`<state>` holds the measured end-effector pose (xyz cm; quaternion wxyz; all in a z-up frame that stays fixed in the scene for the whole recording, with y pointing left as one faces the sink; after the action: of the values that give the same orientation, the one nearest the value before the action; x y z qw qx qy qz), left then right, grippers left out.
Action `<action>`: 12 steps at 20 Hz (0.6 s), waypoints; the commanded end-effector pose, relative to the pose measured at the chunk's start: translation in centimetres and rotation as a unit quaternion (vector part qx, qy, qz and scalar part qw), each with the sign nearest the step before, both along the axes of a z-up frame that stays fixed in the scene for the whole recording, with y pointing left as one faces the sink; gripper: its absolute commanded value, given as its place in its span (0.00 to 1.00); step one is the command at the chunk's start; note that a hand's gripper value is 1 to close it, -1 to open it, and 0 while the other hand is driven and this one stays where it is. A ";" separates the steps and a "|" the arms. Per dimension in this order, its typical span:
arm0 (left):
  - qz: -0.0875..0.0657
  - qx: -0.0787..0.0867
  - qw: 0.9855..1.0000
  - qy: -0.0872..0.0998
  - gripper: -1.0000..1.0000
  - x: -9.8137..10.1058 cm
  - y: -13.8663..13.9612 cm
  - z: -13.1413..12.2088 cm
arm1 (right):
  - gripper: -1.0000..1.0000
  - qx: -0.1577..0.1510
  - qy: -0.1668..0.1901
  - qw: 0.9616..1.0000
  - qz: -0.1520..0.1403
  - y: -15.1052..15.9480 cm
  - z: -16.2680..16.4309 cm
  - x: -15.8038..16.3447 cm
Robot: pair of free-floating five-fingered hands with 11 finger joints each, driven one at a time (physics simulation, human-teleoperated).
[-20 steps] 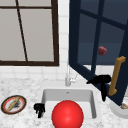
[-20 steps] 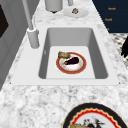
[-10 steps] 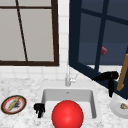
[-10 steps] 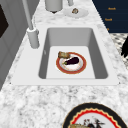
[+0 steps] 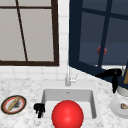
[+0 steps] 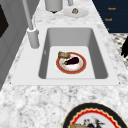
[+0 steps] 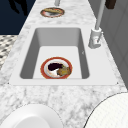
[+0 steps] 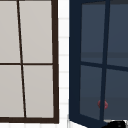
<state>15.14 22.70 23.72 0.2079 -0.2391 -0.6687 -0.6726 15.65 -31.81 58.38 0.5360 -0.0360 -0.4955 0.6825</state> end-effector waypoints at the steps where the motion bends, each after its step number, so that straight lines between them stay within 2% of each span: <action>1: 0.000 0.000 1.000 0.000 0.50 0.0 0.0 0.0 | 0.00 0.000 0.002 1.000 -0.003 -1.2 -1.2 3.0; 7: 0.000 0.000 1.000 0.000 0.50 0.0 0.0 0.0 | 0.00 0.022 0.005 1.000 0.007 -3.8 -0.3 6.0; 12: 0.000 0.000 1.000 0.000 0.50 0.0 0.0 0.0 | 0.00 0.055 0.022 0.998 0.033 -6.6 -0.3 7.5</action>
<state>15.14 22.70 23.72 0.2079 -0.2391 -0.6687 -0.6726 22.05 -36.44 58.16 0.5178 0.0198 -0.5219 0.6775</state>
